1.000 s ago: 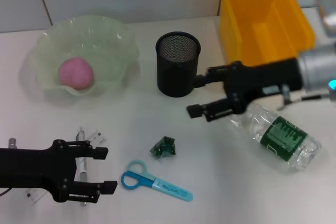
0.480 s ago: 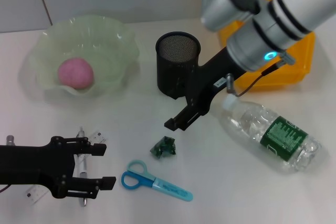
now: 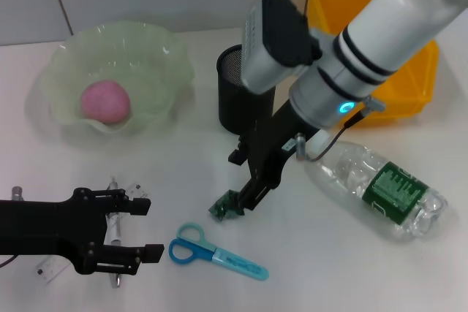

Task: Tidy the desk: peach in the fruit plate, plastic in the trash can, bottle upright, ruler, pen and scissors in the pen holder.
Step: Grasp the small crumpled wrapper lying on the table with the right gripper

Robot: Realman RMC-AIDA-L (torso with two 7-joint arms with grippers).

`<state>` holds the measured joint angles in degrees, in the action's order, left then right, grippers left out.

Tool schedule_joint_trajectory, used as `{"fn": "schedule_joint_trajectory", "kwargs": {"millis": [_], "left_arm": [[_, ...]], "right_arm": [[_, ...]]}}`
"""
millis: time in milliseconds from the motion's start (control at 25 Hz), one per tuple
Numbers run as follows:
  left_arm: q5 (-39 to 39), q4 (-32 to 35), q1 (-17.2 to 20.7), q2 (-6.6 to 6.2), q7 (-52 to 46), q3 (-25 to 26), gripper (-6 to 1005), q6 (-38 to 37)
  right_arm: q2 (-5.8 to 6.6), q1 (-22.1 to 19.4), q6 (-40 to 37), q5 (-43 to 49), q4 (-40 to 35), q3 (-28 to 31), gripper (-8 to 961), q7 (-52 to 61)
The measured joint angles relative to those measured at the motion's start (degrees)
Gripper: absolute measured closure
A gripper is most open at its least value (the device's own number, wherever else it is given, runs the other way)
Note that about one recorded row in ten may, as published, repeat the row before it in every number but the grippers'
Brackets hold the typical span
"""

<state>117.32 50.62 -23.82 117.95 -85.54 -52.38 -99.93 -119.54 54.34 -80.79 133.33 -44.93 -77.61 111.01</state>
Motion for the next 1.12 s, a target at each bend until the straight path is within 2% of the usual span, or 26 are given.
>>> {"fn": "schedule_joint_trajectory", "kwargs": {"millis": [120,400,440,1120], "left_arm": [[0.00,0.01,0.00,0.00,-0.26,0.07,186,-0.02],[0.00,0.05,-0.21,0.01,-0.54,0.11,186,0.05],[0.00,0.08,-0.26,0.00,-0.53,0.10,186,0.12],[-0.08,-0.12,-0.67,0.09,-0.15,0.08,187,0.28]], "right_arm": [[-0.05,-0.13,2.59,-1.52,1.70,-3.68,229,-0.01],[-0.08,-0.41,5.76,-4.08,2.73,-7.86,231,-0.02],[-0.13,-0.31,8.04,-5.07,3.33,-10.71,231,0.01],[-0.25,-0.52,11.29,-7.32,4.33,-14.95,237,0.06]]}}
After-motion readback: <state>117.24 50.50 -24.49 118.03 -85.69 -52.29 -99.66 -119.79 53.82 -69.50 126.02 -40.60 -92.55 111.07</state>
